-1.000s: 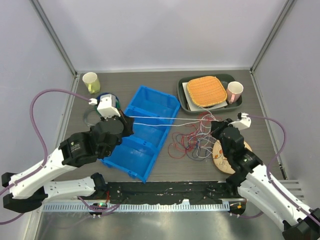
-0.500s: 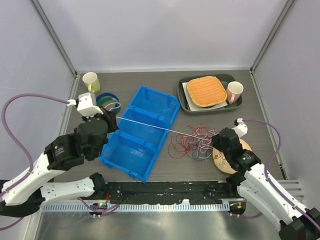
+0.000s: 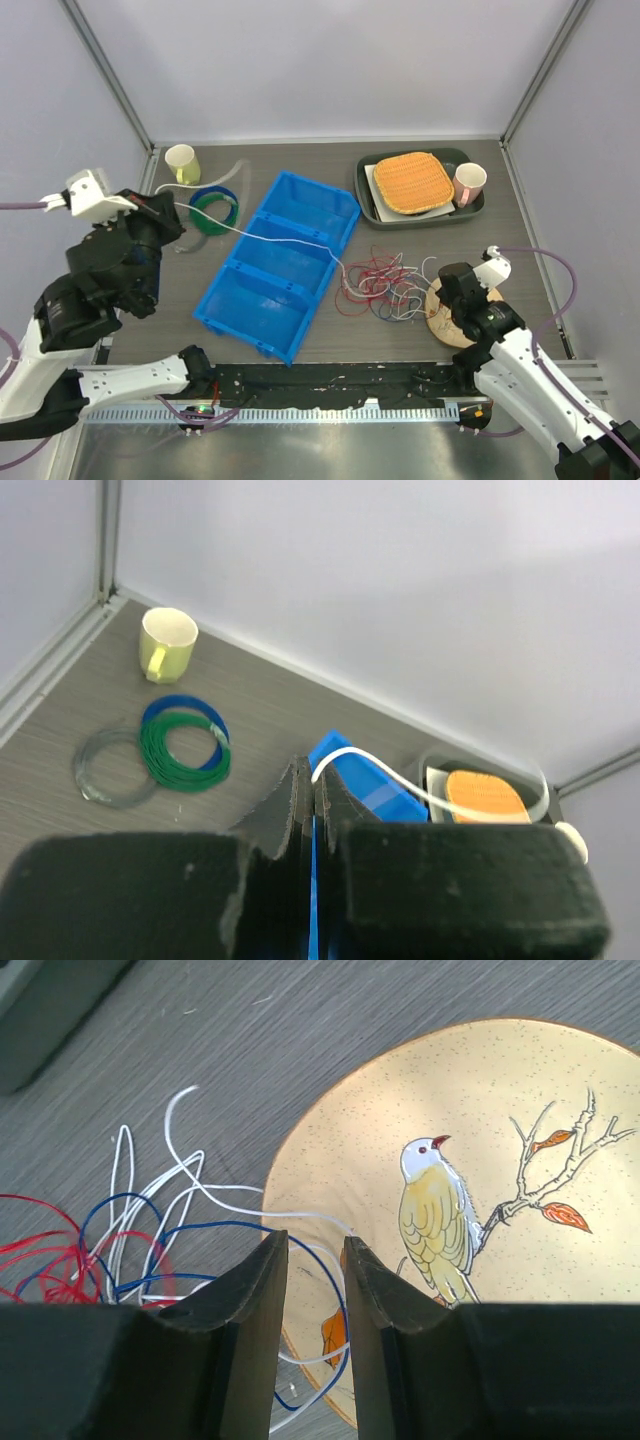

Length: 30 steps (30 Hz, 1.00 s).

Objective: Untangle the cables

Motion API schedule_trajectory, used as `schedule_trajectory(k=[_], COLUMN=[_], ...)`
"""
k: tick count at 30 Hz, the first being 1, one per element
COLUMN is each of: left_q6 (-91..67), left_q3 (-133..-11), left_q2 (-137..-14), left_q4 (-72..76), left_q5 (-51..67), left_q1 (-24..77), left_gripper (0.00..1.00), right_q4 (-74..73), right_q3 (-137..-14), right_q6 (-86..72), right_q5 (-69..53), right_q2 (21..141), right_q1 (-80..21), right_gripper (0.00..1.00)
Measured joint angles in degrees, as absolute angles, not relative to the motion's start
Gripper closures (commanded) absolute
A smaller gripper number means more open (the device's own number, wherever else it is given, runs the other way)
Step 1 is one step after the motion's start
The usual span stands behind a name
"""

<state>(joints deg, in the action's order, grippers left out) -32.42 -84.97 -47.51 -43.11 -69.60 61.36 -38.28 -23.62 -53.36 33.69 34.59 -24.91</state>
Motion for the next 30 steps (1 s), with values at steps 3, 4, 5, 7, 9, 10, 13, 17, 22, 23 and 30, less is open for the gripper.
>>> schedule_trajectory(k=[3,4,5,7,9,10,13,17,22,23,30], left_q6=[-29.69,-29.02,-28.03,-26.17,-23.07,-20.84,-15.16,-11.53,-10.96,-11.44,-15.14], left_q3=[-85.67,-85.91,-86.08,-86.54,-87.70,-88.44,-90.89,-94.56,-94.17,-93.36,-88.51], left_q2=[-45.98,-46.06,-46.41,-47.42,-49.08,-49.91,-51.07,-52.62,-52.23,-52.25,-55.07], left_q4=[-40.86,-40.25,-39.66,-38.68,-36.86,-35.29,-30.81,-28.56,-27.92,-28.03,-30.70], left_q5=[-70.67,-70.85,-70.98,-71.48,-73.03,-73.78,-74.56,-74.46,-73.10,-72.51,-68.75], left_q1=[61.14,61.10,61.10,61.10,61.10,61.10,61.10,61.10,61.06,61.06,61.06], left_gripper=[1.00,1.00,1.00,1.00,1.00,1.00,1.00,1.00,1.00,1.00,1.00], right_q4=[-38.96,-39.03,-39.03,-39.03,-39.07,-39.07,-39.07,-36.14,-24.53,-21.69,-7.68], right_q3=[-23.62,-23.62,-23.62,-23.62,-23.62,-23.62,-23.62,-23.64,-23.64,-23.64,-23.75], right_q6=[-53.56,-53.56,-53.56,-53.54,-53.56,-53.58,-53.52,-46.83,-34.83,-32.91,-21.26], right_q5=[34.04,34.06,34.11,34.41,35.14,35.48,35.81,31.57,12.12,8.27,-4.84], right_q2=[35.29,35.29,35.27,35.18,34.87,34.72,34.92,34.50,30.46,29.98,37.95], right_q1=[-24.91,-24.91,-24.91,-24.91,-24.91,-24.91,-24.91,-24.84,-24.84,-24.88,-30.79], right_gripper=[0.65,0.65,0.65,0.65,0.65,0.64,0.51,0.38,0.34,0.34,0.30])
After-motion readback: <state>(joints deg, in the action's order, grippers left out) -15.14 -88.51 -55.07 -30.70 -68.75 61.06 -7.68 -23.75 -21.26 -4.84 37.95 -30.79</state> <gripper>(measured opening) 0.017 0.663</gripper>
